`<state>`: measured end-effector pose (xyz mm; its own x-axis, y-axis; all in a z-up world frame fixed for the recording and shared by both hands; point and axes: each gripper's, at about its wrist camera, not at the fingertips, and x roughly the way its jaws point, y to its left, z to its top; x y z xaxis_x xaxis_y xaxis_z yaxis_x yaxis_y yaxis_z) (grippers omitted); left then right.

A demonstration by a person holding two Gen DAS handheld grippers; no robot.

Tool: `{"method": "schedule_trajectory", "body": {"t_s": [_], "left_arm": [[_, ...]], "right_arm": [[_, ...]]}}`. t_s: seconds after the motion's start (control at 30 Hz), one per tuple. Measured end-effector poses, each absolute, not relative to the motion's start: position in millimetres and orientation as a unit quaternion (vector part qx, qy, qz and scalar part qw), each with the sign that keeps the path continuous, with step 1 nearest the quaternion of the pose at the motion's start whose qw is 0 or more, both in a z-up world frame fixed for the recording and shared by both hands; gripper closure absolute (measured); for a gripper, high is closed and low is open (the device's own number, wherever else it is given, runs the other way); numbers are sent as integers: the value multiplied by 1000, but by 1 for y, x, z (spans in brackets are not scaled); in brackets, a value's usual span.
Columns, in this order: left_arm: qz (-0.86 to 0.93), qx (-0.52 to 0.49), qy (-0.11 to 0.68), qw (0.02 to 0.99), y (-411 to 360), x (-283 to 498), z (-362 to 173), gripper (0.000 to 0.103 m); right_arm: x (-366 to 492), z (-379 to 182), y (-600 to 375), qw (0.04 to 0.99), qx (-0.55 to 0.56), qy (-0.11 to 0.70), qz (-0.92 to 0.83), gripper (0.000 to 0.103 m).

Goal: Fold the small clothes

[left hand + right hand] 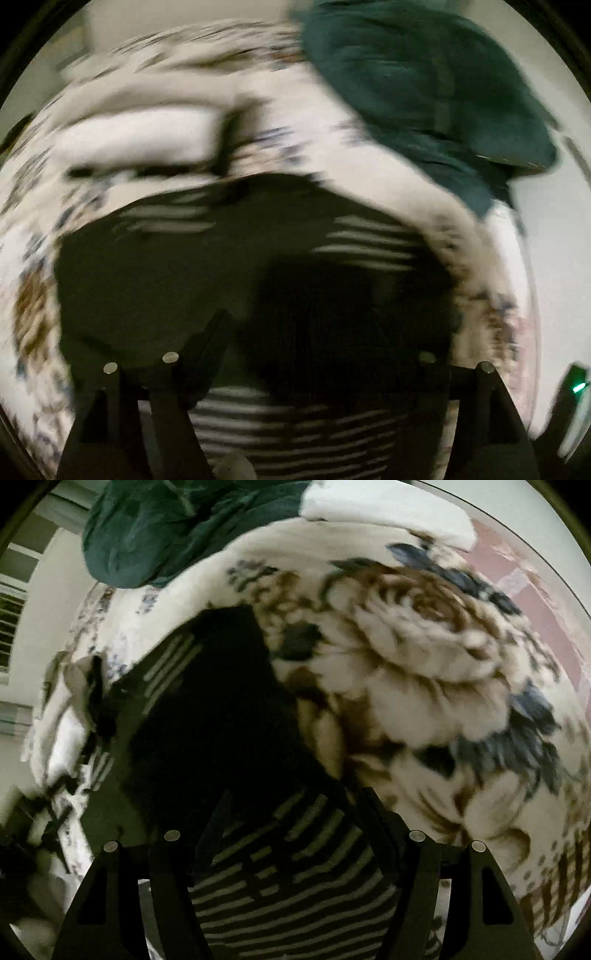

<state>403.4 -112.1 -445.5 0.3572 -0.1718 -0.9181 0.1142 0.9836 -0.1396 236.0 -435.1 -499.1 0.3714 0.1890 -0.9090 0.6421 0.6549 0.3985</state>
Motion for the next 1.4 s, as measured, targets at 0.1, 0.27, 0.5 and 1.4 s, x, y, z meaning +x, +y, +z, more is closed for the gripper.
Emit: {"method": "schedule_trajectory", "body": {"t_s": [0.1,0.27,0.5,1.4], "left_arm": [[5,-13,568,823,-42,401,-458,30],[146,16,572,807,59,386,-471,30],[229,7,568,791,113,367,-476,30],[156,32,582,798,57,431,-512,30]], "right_arm": [[263,-494,-429,743,390,530,-122,31],[323,-495,-416,757,379,525,-89,31],[403,-529,-380,752,336,564,-58,34],[376,-496,-451,755,296,565,-152,56]]}}
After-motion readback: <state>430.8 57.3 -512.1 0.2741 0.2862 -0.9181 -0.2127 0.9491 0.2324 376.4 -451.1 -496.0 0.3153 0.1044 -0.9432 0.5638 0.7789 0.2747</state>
